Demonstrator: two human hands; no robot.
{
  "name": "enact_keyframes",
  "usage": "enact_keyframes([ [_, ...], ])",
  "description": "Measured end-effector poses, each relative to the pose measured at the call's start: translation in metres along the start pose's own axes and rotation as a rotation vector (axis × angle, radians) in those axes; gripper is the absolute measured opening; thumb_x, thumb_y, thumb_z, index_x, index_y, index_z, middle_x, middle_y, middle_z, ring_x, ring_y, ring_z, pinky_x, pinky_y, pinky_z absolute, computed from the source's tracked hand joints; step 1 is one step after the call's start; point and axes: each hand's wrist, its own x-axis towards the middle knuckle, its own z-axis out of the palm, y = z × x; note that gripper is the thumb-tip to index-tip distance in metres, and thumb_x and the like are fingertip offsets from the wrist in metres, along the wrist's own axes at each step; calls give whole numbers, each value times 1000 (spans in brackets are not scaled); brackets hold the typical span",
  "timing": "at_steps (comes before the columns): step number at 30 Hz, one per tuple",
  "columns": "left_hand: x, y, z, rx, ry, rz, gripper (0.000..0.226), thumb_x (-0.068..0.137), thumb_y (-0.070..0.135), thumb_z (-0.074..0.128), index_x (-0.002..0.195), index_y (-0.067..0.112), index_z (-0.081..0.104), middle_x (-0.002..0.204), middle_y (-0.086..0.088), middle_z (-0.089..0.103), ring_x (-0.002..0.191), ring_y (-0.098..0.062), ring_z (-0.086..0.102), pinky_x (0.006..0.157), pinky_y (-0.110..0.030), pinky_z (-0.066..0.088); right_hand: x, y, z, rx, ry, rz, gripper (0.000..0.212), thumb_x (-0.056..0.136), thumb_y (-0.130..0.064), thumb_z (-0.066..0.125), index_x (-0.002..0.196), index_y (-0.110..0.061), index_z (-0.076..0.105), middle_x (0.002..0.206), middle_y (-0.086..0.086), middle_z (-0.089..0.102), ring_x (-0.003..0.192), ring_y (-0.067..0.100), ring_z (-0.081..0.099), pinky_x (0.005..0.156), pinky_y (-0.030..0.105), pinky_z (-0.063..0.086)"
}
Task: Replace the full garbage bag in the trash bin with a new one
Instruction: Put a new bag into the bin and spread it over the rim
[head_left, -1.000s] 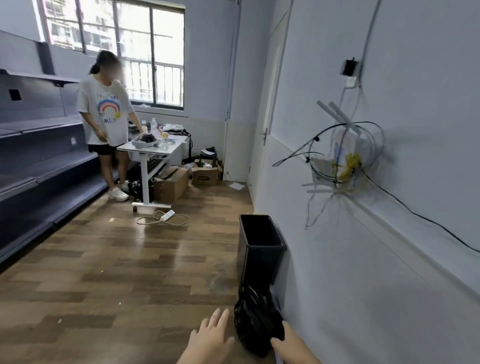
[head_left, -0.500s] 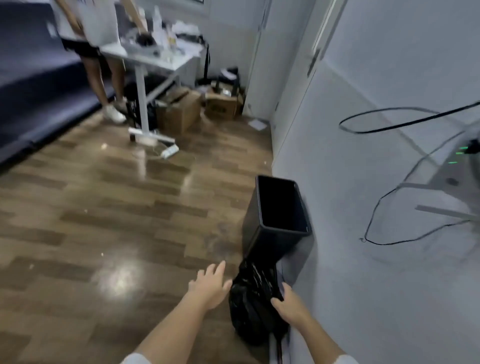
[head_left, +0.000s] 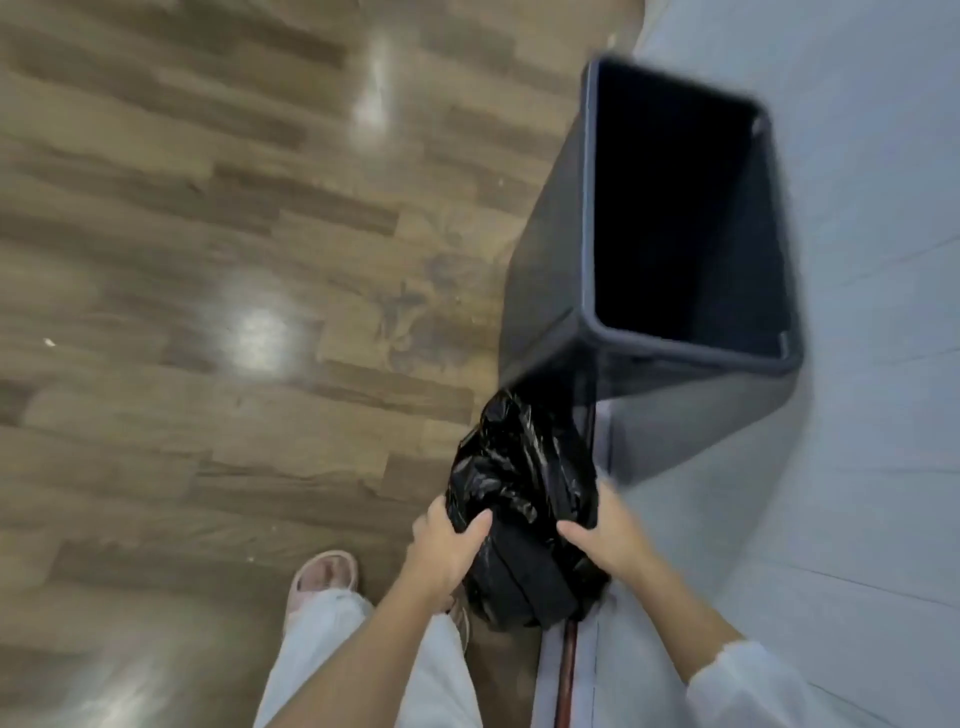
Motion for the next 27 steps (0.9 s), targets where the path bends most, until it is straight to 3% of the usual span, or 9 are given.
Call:
enact_keyframes([
  [5,138,-16,46,-98,58,-62,110,72,49,70,149,12,0,159,-12,6,143,-29,19,114,-37,25,130,45,51,5,129,131,116,70,-40,76,148,-13,-4,158,12,3,145,31,7,118,49,17],
  [8,196,-18,79,-129,4,-122,124,65,52,75,148,20,-12,159,-8,-10,146,-27,11,114,-40,23,177,69,68,90,141,176,123,69,-35,78,147,-16,-14,158,13,-7,146,30,3,119,43,12],
  [10,216,-23,98,-158,-88,-178,127,64,54,75,145,27,-19,159,-3,-6,144,-29,17,111,-45,32,192,78,78,223,112,223,118,72,-30,76,147,-17,-13,158,13,3,145,27,12,116,36,18],
  [11,220,-24,105,-230,-138,-216,125,64,53,75,145,30,-18,158,-2,8,139,-29,29,103,-44,42,197,81,82,310,99,247,109,75,-28,75,148,-17,-4,156,13,18,141,26,25,112,34,26],
  [14,216,-26,110,-404,-262,-239,96,72,36,76,147,18,19,140,-8,49,119,-28,55,93,-38,51,191,77,90,474,-2,306,55,82,-17,65,134,-10,47,128,11,59,112,26,58,95,29,44],
  [17,179,-20,83,-348,-262,-167,45,79,11,70,121,5,57,118,-16,65,95,-24,63,82,-29,51,156,59,81,468,-106,317,39,85,-15,61,122,-7,57,112,9,64,99,25,61,89,31,47],
  [20,126,-8,38,-226,-165,-123,29,78,7,63,106,11,62,96,-10,64,79,-19,59,67,-23,48,105,23,62,451,-139,261,34,87,-14,58,121,-9,58,111,10,65,101,27,60,93,34,47],
  [23,64,12,-18,-204,-85,-66,19,76,6,63,93,14,59,90,-8,63,76,-20,60,68,-24,48,48,-33,33,413,-144,198,35,89,-16,57,123,-10,56,100,3,60,91,20,55,83,27,43],
  [27,-50,72,-95,-241,-3,34,16,65,11,66,79,17,60,68,4,62,62,-11,57,48,-11,47,-47,-125,-28,411,-110,67,33,89,-14,57,121,-8,56,108,11,65,95,25,59,94,39,48],
])
